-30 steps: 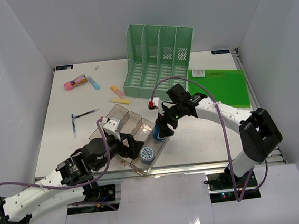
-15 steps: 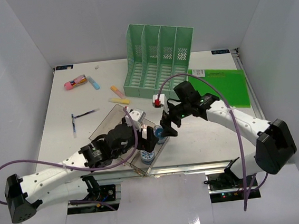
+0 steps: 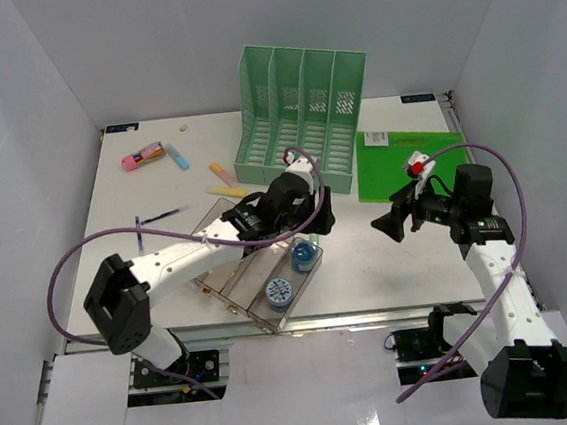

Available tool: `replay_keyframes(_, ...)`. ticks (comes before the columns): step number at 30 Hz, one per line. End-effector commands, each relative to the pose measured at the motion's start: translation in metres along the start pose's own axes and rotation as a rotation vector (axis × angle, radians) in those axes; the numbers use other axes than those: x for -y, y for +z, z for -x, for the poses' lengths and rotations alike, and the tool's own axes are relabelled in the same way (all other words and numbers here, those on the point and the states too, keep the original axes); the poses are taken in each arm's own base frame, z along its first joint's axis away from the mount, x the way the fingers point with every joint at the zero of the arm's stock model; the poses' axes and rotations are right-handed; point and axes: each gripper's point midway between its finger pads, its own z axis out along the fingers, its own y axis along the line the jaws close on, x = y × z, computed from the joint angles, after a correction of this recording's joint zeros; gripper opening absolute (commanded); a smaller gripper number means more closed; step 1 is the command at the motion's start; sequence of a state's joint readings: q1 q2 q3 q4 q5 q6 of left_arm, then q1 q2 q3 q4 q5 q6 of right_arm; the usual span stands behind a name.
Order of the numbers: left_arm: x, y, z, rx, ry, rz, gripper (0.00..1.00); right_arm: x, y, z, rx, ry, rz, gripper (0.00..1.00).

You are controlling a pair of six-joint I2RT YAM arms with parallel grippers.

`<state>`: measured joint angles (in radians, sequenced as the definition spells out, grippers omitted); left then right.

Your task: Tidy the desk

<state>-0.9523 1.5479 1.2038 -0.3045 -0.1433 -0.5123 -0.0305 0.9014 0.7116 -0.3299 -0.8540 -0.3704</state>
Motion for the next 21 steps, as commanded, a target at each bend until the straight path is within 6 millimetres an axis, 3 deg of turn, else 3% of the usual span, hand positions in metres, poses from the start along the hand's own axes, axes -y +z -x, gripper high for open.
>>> replay_keyframes(1, -0.006, 0.041, -0.016, -0.18, -0.004, 0.082, 0.81, 0.017, -0.02, 0.002, 0.1, 0.038, -0.071, 0.96)
replay_keyframes(10, -0.03, 0.1, -0.04, -0.288, 0.041, 0.245, 0.79, 0.017, -0.023, -0.001, 0.104, 0.097, -0.041, 0.96)
replay_keyframes(14, -0.038, 0.111, -0.041, -0.295, 0.059, 0.291, 0.79, 0.016, -0.022, -0.001, 0.105, 0.095, -0.036, 0.96)
replay_keyframes(21, -0.054, 0.111, -0.043, -0.288, 0.092, 0.36, 0.79, 0.016, -0.022, -0.002, 0.101, 0.105, -0.037, 0.96)
